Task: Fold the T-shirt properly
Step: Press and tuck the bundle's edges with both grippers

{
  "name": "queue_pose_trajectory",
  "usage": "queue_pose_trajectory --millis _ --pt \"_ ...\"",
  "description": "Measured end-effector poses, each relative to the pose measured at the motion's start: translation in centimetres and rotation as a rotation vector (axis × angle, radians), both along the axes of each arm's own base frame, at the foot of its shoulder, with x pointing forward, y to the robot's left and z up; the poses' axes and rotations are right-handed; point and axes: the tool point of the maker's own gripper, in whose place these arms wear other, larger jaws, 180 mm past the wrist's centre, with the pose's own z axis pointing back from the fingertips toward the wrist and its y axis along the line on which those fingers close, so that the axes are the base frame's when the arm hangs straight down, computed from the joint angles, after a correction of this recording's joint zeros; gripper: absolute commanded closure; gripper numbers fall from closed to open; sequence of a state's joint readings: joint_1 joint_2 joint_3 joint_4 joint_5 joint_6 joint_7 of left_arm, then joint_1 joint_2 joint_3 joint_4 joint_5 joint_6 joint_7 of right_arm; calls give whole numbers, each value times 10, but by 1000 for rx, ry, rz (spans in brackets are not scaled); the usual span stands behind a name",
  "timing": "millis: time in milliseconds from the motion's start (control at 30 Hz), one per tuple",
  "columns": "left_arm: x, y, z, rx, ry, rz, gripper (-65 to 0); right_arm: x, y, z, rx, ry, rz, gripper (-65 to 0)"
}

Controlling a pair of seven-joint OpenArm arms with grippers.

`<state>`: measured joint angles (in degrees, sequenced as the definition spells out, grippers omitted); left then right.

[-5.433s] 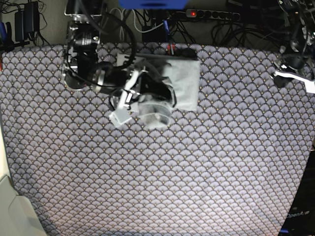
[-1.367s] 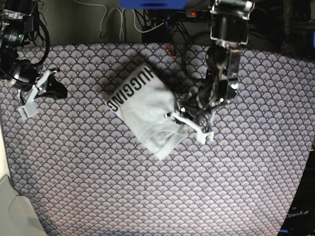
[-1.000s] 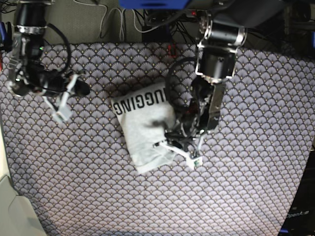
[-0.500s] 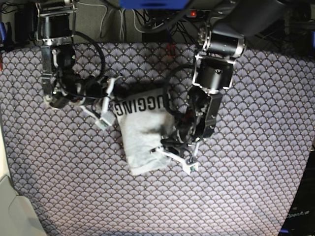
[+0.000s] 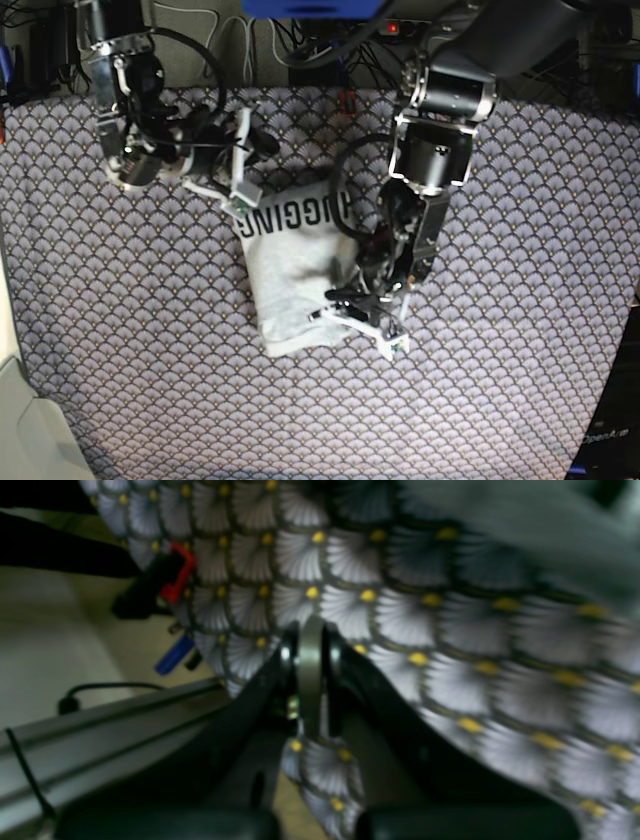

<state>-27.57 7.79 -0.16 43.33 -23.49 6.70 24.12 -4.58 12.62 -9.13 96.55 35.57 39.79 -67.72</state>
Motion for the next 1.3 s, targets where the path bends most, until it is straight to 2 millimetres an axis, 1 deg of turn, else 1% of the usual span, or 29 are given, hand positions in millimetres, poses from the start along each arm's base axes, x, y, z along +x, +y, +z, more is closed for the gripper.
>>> queue_pose_trajectory --millis 67,100,167,200,267,333,367,400,500,533,600,633,667,700,833,867,933,1033,1100,1167,1233,1300 --pt "1 1 6 -1 -3 7 -3 4 -5 10 -5 -40 13 0" --pt "2 1 14 -7 -18 2 -3 6 -12 12 -15 -55 13 0" --pt "0 -1 31 -27 -51 -20 -3 7 -35 8 -78 -52 11 0" --pt "-1 3 39 -27 -66 -20 -3 9 -45 7 -102 -58 -4 0" --pt "-7 16 49 -15 -87 -29 -3 20 -58 11 -94 -87 -41 0" --pt "-15 33 52 12 -110 -2 -3 38 -70 13 -99 -99 -72 0" --pt "-19 36 48 19 -107 -1 -3 47 -76 11 -110 -98 -85 0" --pt "-27 36 38 25 -80 -4 -3 56 -82 10 -115 -96 -99 0" --pt "-47 34 2 24 8 -9 -3 71 -88 0 -107 -57 -135 0" --pt "-49 37 -6 31 9 5 -3 74 -90 -3 -105 -42 -146 0" --pt "-44 40 -11 40 -24 28 -3 82 -96 -6 -120 -29 -159 0" --pt "-40 41 -12 44 -33 39 -3 87 -96 -5 -120 -32 -159 0" --pt "-36 37 -13 37 -40 48 -3 91 -94 -3 -118 -38 -155 0" --pt "-32 33 -13 40 -41 46 -3 94 -87 -1 -111 -43 -141 0" --pt "-22 24 -16 31 -25 44 -3 97 -47 2 -50 -60 -77 0" --pt "-21 21 -16 25 -21 43 -3 96 -40 2 -40 -57 -69 0" --pt "-15 13 -13 20 -20 36 -3 94 -33 1 -29 -52 -66 0" --pt "-8 4 -11 14 -2 23 -3 86 -19 -3 1 -33 -61 0" --pt "-6 0 -9 11 -10 27 -3 75 -12 -8 16 -14 -56 0" --pt "-6 -3 -9 8 -16 24 -3 63 -10 -12 19 -2 -49 0" --pt "-7 -2 -9 0 -11 26 -3 55 -8 -11 19 -7 -39 0" --pt "-7 -3 -7 -1 -7 24 -3 54 -11 -8 17 -20 -37 0"
